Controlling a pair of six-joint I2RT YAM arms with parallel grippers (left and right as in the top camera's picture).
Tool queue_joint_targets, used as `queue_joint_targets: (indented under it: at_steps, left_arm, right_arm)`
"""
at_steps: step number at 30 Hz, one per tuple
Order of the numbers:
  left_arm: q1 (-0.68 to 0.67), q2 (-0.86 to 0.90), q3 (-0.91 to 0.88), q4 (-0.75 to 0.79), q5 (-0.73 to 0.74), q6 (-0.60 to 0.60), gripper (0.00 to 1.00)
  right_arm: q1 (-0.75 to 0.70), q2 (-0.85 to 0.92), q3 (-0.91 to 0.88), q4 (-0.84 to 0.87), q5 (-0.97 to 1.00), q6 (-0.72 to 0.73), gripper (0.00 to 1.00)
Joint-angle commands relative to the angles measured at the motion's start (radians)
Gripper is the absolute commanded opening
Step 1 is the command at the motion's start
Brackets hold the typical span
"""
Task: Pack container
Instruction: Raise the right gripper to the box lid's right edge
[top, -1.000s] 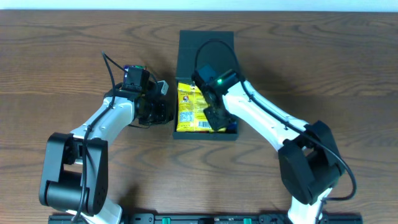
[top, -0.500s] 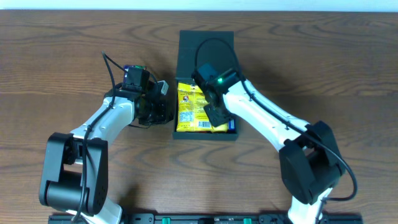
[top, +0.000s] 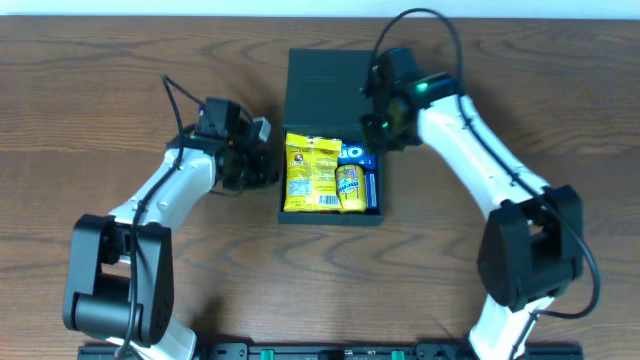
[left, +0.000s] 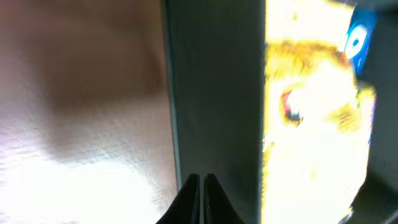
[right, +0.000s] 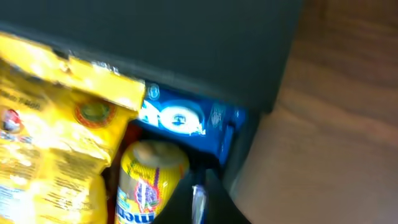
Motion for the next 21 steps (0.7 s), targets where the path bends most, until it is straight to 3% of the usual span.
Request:
queue_joint_targets:
  at_steps: [1, 2, 3, 4, 5, 7, 8, 9, 10, 11, 21]
  left_arm:
    - [-0.002, 0.003, 0.100, -0.040, -0.175, 0.011, 0.06]
    - [-0.002, 0.003, 0.131, -0.055, -0.246, 0.011, 0.05]
    - [-0.002, 0.003, 0.151, -0.061, -0.297, 0.012, 0.06]
    - [-0.002, 0.003, 0.172, -0.061, -0.363, 0.012, 0.06]
    - [-0.002, 0.003, 0.186, -0.056, -0.414, 0.012, 0.08]
    - [-0.002, 0.003, 0.196, -0.023, -0.486, 0.016, 0.41]
    - [-0.002, 0.003, 0.196, -0.001, -0.514, 0.018, 0.50]
    - [-0.002, 0.003, 0.196, 0.013, -0.526, 0.031, 0.64]
    - [-0.001, 0.003, 0.196, 0.026, -0.528, 0.058, 0.91]
    - [-0.001, 0.003, 0.196, 0.035, -0.528, 0.074, 0.95]
    - [0.022, 0.044, 0.195, 0.064, -0.528, 0.154, 0.96]
  right_arm:
    - [-0.064, -0.026, 0.014, 0.024, -0.195, -0.075, 0.44]
    - [-0.090, -0.026, 0.014, 0.042, -0.235, -0.082, 0.76]
    - [-0.109, -0.026, 0.014, 0.056, -0.261, -0.081, 0.91]
    - [-0.129, -0.026, 0.014, 0.072, -0.282, -0.081, 0.99]
    - [-0.147, -0.026, 0.014, 0.084, -0.298, -0.081, 0.99]
    - [-0.182, -0.026, 0.014, 0.103, -0.321, -0.081, 0.99]
    - [-0.200, -0.026, 0.014, 0.108, -0.323, -0.080, 0.99]
    - [-0.215, -0.026, 0.014, 0.112, -0.323, -0.082, 0.99]
    - [-0.227, -0.026, 0.014, 0.115, -0.323, -0.085, 0.99]
    - [-0.236, -0.026, 0.014, 0.119, -0.323, -0.086, 0.99]
    - [-0.257, -0.026, 0.014, 0.156, -0.323, -0.119, 0.99]
